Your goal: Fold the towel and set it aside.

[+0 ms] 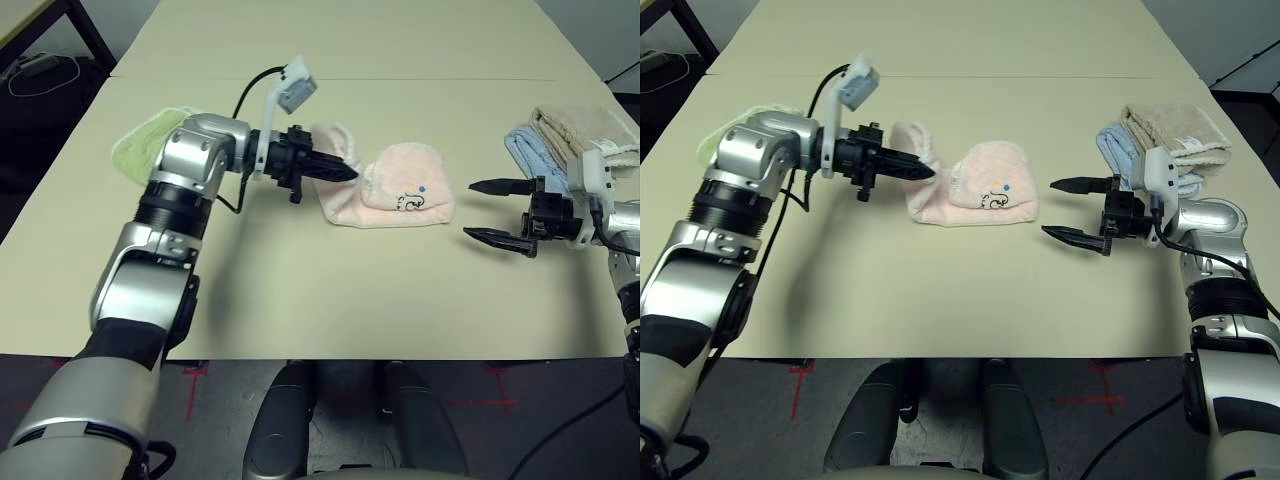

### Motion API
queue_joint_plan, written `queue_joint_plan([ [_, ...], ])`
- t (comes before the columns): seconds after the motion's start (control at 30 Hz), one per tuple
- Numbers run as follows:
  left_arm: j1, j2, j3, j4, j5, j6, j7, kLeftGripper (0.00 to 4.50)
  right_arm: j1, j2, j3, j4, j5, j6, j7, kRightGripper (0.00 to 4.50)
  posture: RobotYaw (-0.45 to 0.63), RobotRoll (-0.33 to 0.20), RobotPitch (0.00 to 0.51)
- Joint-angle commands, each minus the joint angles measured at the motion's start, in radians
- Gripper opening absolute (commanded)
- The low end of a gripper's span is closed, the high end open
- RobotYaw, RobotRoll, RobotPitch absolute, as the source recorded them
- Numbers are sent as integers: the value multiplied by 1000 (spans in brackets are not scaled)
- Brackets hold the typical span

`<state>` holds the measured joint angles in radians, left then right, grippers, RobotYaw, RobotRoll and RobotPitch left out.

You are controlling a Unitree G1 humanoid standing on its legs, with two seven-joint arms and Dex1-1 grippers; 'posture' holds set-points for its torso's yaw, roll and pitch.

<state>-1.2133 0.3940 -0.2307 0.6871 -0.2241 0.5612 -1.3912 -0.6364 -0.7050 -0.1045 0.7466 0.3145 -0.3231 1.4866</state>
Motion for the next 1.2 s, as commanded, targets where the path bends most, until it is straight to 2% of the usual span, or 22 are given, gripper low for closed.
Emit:
queue_joint_plan([
  [0.03,-41,-43,-7,68,30,-59,10,26,27,-21,-16,-13,3,6,-7,4500,37,0,173],
  [0.5,-115,-131,-29,158,74,-124,-60,26,22,-19,-14,1,0,6,-27,4500,32,0,180],
  [0.9,-155,-207,-12,362,176,-400,82,26,23,-20,-24,-1,6,15,-60,4500,18,0,187],
  [1.2,-181,-248,3,386,177,-380,10,26,20,-15,-19,0,-2,14,-61,4500,18,0,188],
])
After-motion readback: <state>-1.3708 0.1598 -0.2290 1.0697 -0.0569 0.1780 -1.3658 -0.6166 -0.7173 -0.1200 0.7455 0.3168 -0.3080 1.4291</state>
